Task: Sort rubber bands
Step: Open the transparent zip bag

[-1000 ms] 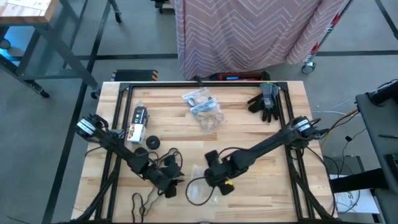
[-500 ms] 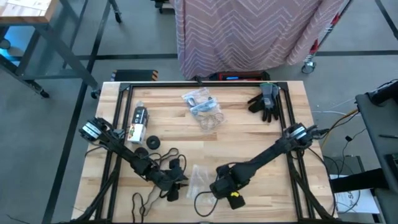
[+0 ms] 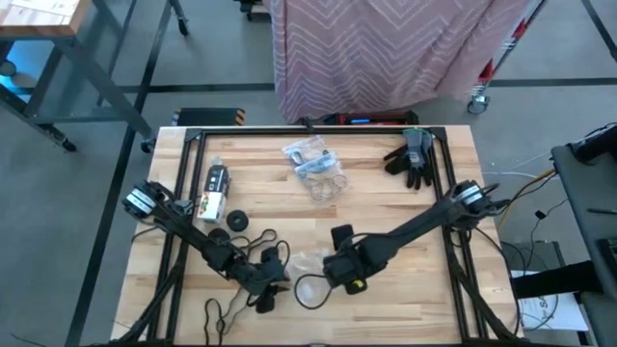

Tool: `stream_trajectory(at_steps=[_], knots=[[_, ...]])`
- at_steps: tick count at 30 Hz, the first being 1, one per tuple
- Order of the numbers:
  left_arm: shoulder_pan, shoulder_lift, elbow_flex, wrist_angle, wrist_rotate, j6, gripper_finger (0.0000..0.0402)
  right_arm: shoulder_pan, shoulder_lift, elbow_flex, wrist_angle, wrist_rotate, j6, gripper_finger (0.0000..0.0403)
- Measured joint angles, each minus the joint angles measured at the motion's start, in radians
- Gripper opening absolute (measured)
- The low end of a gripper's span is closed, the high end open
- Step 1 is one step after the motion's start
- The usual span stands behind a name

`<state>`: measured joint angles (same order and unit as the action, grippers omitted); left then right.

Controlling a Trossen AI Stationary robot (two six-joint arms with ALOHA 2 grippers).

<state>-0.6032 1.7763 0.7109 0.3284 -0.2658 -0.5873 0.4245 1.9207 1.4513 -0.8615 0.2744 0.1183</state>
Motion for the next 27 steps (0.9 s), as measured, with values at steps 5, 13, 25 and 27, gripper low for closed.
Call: stream_trajectory(at_steps=[5,13,25,27], knots=[[0.000,-0.076,0.000,-0.068,0.051,-0.023,0.0117,0.019,-0.002,-0.004,0.059,-0.100,0.174,0.0198],[0.054,-0.152,-0.001,-0.159,-0.066,0.050,0.0115,0.120,0.004,-0.014,0.144,-0.097,0.357,0.0193],[0.176,-0.146,-0.003,-0.221,-0.075,0.095,0.0115,0.184,0.130,-0.017,0.193,-0.160,0.281,0.0189],[0.176,-0.144,-0.005,-0.238,-0.060,0.076,0.0114,0.166,0.140,-0.017,0.177,-0.147,0.276,0.0188]])
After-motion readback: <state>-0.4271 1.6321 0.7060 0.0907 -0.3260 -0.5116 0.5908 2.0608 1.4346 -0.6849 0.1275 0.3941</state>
